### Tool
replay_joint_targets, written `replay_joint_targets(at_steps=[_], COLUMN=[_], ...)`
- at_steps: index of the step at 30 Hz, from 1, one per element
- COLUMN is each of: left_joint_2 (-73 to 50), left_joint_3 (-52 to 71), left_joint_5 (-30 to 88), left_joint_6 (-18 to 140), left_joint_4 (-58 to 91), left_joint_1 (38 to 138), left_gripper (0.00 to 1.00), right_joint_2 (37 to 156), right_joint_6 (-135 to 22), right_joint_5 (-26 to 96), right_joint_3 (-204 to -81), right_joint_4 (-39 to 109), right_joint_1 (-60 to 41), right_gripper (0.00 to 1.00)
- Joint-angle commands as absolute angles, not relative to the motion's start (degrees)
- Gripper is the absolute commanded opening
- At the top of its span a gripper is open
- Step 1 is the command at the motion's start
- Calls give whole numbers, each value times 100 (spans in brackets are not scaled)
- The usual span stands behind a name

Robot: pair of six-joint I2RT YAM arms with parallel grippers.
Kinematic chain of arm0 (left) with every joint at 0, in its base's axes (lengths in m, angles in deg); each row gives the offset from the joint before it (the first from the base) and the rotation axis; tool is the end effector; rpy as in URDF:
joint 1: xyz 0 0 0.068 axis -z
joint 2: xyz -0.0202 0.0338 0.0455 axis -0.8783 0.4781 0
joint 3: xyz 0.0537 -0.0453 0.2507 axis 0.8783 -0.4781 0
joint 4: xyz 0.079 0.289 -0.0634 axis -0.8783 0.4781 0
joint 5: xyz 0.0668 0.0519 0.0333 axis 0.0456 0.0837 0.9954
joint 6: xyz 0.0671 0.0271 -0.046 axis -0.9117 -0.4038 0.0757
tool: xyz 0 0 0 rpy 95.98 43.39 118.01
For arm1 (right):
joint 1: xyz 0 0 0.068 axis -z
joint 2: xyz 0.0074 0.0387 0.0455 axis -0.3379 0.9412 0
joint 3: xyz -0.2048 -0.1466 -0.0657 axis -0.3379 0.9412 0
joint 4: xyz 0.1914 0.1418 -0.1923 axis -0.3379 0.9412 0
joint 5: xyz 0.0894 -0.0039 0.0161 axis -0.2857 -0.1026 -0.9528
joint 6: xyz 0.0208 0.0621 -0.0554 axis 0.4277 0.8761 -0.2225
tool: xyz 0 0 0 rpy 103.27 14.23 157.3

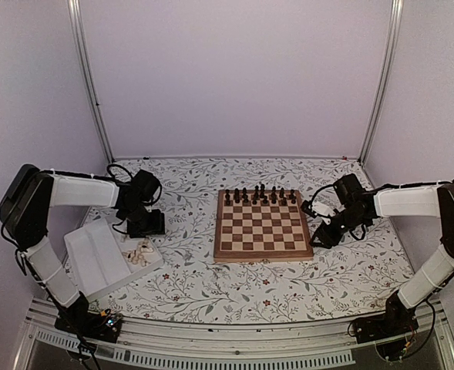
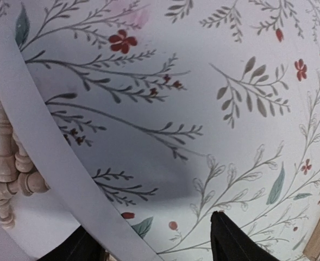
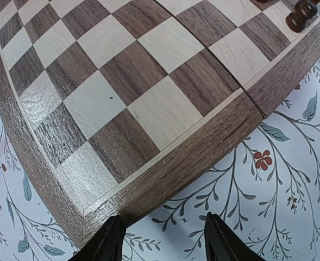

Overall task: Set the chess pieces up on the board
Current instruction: Move the storage box to the center of the board.

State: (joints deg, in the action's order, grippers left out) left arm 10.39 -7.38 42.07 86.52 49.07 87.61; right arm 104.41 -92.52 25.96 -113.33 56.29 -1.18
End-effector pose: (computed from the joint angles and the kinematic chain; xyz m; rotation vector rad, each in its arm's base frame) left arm 0.3214 -0.1512 0.0710 -0.2787 2.8197 -0.1320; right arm 0.3037 0.1397 0.0772 -1.2118 2.3762 0.3514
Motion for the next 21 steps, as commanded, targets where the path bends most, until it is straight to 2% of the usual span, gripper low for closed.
replay_joint_targets(at_steps=[1,12,21], left_joint_2=[1430,2417,971], left_joint_3=[-294,1040,1219], left_joint_5=[3927,4099,4847], left_joint_6=[8228,7836,7301], left_joint_4=[4194,4337,5023], left_joint_1=[9141,10019,10003], left_gripper=[67,64,69], right_joint_2=[10563,10680,10706], right_joint_6=[-9233,-9229,-9244], right_joint_5=[2576,2639,2614], right_joint_3=[-11240,-11236,-11256], right_joint_4=[5569,5580,5571], right_joint_1=[-108,-101,-106], right_gripper=[53,53,53])
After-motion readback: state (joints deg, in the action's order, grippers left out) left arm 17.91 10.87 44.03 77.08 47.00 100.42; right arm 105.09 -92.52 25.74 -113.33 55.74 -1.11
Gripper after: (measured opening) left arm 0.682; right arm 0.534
